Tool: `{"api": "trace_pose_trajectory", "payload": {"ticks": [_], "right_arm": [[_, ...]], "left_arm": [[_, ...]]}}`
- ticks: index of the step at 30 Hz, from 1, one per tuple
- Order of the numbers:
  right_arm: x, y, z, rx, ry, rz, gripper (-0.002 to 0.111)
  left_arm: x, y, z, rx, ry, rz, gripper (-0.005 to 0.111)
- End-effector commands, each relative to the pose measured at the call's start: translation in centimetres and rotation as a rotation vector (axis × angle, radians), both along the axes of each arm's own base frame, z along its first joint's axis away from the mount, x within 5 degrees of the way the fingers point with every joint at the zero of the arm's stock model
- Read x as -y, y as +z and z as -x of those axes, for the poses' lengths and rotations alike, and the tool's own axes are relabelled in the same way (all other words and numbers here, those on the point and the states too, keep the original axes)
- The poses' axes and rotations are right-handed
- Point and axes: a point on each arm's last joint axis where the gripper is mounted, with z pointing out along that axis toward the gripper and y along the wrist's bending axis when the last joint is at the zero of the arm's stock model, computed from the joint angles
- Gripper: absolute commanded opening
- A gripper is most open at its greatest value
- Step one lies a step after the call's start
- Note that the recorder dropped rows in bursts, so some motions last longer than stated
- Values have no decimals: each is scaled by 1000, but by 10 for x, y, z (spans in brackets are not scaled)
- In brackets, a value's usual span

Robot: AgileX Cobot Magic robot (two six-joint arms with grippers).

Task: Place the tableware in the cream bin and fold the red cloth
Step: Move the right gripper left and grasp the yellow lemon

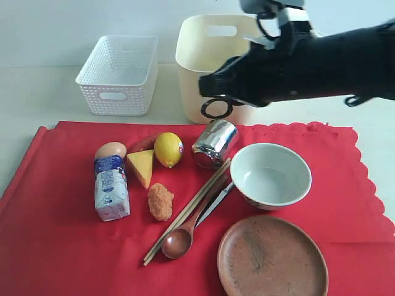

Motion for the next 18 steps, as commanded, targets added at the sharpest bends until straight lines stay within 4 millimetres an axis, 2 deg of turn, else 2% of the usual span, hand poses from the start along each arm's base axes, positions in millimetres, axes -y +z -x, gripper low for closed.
{"api": "trace_pose_trajectory", "payload": {"ticks": [1,6,13,16,18], "right_arm": [[-40,2,-15,105,107,111,0],[-69,-12,-28,182,161,247,0],[-77,-38,-39,163,147,315,1],[-78,-43,-40,153,152,318,11],[-78,-43,-40,152,152,318,21]], "left_arm": [[0,-1,0,1,-1,8,1],[0,-1,0,1,-1,8,1],[0,-1,0,1,-1,8,1],[0,-1,0,1,-1,8,1],[0,-1,0,1,-1,8,1]]}}
